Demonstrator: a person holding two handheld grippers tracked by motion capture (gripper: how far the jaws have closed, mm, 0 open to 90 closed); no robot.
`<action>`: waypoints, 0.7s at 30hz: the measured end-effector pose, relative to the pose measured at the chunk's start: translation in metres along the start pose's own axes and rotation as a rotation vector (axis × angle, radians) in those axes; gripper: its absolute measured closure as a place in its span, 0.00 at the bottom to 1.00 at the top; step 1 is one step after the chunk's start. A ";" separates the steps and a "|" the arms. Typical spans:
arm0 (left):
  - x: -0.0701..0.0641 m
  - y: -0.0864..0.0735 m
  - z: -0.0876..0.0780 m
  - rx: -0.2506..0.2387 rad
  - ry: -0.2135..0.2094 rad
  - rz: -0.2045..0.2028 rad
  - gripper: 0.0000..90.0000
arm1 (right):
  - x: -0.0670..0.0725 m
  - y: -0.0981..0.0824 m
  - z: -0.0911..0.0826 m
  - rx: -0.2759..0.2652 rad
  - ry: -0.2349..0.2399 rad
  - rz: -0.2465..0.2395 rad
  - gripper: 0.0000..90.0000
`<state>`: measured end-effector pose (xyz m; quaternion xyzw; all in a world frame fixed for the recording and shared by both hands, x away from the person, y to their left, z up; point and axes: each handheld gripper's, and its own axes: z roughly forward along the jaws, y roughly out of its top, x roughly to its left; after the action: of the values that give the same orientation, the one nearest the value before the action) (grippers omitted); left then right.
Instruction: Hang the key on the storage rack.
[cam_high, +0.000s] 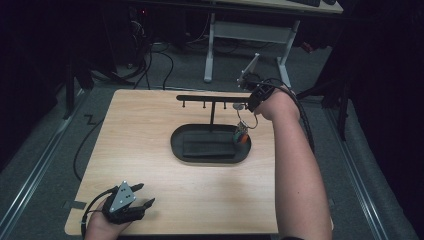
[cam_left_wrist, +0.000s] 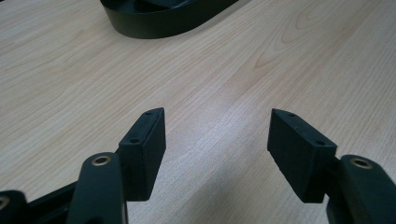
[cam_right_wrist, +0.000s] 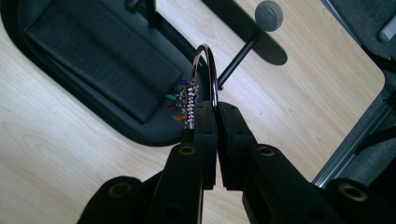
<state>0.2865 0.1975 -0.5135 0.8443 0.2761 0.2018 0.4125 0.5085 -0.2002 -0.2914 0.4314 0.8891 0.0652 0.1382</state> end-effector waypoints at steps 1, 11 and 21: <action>0.000 0.000 0.000 0.001 -0.001 0.000 0.42 | -0.003 0.002 0.002 -0.001 0.004 -0.002 0.97; -0.001 0.000 0.004 0.016 -0.014 0.007 0.42 | -0.012 0.011 0.020 0.027 0.006 -0.009 0.97; -0.002 0.001 0.005 0.017 -0.025 0.015 0.42 | -0.012 0.011 0.017 -0.002 -0.033 -0.002 0.93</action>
<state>0.2879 0.1927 -0.5161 0.8523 0.2662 0.1923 0.4072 0.5295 -0.2029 -0.3030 0.4313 0.8871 0.0589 0.1536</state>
